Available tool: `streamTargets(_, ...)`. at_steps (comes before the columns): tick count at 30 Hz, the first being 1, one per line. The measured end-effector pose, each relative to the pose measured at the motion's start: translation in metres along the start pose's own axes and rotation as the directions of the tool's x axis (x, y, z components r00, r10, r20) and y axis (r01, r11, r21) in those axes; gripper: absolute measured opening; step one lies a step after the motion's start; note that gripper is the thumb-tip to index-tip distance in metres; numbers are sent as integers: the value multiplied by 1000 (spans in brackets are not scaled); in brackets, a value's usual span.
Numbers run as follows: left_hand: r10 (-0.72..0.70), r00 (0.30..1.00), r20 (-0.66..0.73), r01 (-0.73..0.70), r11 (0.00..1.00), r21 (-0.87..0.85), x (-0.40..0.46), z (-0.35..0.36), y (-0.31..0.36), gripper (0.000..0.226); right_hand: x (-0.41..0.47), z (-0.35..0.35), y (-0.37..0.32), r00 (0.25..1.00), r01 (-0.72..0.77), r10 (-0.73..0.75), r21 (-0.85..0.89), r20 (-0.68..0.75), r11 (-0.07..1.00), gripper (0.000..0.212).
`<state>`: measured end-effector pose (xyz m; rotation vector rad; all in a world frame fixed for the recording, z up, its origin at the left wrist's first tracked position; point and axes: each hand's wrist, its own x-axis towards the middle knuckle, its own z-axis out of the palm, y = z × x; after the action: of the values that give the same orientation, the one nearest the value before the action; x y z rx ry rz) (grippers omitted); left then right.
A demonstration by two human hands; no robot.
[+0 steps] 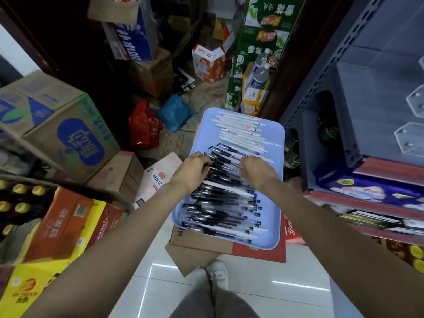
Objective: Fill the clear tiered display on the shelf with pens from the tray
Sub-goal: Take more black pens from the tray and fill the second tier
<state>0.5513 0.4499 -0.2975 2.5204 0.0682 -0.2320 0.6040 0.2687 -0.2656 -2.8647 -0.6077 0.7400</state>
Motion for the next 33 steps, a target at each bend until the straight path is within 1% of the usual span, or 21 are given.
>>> streamTargets(1, 2, 1000, 1, -2, 1000, -4, -1, 1, 0, 28, -2, 1, -1, 1000, -1, 0, -46, -21, 999, 21)
streamTargets(3, 7, 1000, -2, -7, 1000, -12, -1, 2, 0, 28, -4, 4, -2, 999, 4, -9, -92, -53, 996, 12)
streamTargets(5, 15, 1000, -20, -15, 1000, -18, -1, 2, 1, 28, -4, 6, 0, 998, -12, 9, -41, -69, 999, 16)
streamTargets(7, 8, 997, -71, -14, 996, -85, -1, -1, 4, 26, -6, 2, 1, 996, -42, 48, 84, -71, 996, 25)
streamTargets(8, -10, 994, -109, -6, 989, -147, -2, -3, 6, 24, -9, -1, 2, 995, -50, 64, 166, -81, 985, 22)
streamTargets(10, -64, 978, -200, 2, 955, -297, -3, -8, 16, 22, -15, -6, 5, 991, -57, 93, 339, -92, 939, 25)
streamTargets(12, -162, 938, -307, 9, 896, -443, -3, -15, 30, 23, -25, -11, 6, 987, -45, 112, 487, -111, 872, 24)
streamTargets(14, -292, 877, -382, 39, 835, -549, 0, -21, 47, 34, -32, -19, 6, 982, -17, 139, 673, -129, 739, 18)
streamTargets(15, -341, 866, -365, 62, 798, -599, 2, -25, 58, 41, -35, -24, 8, 979, 2, 153, 754, -136, 657, 16)
streamTargets(16, -368, 880, -300, 90, 750, -655, 5, -27, 68, 45, -39, -32, 9, 975, 24, 163, 806, -148, 591, 18)
streamTargets(17, -356, 910, -212, 104, 691, -715, 8, -29, 80, 43, -44, -39, 11, 972, 48, 165, 826, -169, 561, 18)
streamTargets(19, -251, 966, -61, 97, 573, -814, 9, -32, 107, 24, -56, -55, 15, 965, 107, 139, 817, -223, 567, 17)
streamTargets(20, -202, 979, -30, 86, 541, -837, 10, -35, 120, 20, -62, -62, 19, 961, 141, 116, 806, -251, 575, 14)
streamTargets(21, -161, 987, -25, 65, 531, -845, 12, -39, 134, 24, -66, -70, 25, 956, 167, 103, 800, -274, 576, 10)
streamTargets(23, -102, 994, -39, 22, 534, -845, 19, -46, 158, 28, -73, -86, 39, 940, 200, 108, 777, -324, 597, 6)
streamTargets(26, -24, 994, -111, -73, 610, -789, 29, -55, 196, 19, -87, -115, 70, 885, 244, 155, 722, -438, 647, 5)
streamTargets(28, 88, 980, -177, -181, 757, -628, 37, -57, 222, 26, -103, -142, 94, 833, 293, 185, 700, -521, 651, 17)
streamTargets(29, 162, 970, -182, -234, 831, -506, 40, -58, 238, 29, -111, -156, 108, 813, 335, 184, 701, -553, 629, 25)
streamTargets(30, 234, 955, -180, -288, 876, -388, 44, -59, 256, 29, -119, -170, 124, 799, 383, 169, 706, -576, 596, 30)
streamTargets(31, 293, 939, -178, -334, 897, -289, 47, -58, 275, 26, -127, -183, 140, 794, 428, 146, 713, -591, 555, 33)
streamTargets(33, 362, 915, -176, -392, 901, -187, 56, -55, 313, 18, -138, -204, 174, 779, 512, 101, 720, -619, 469, 26)
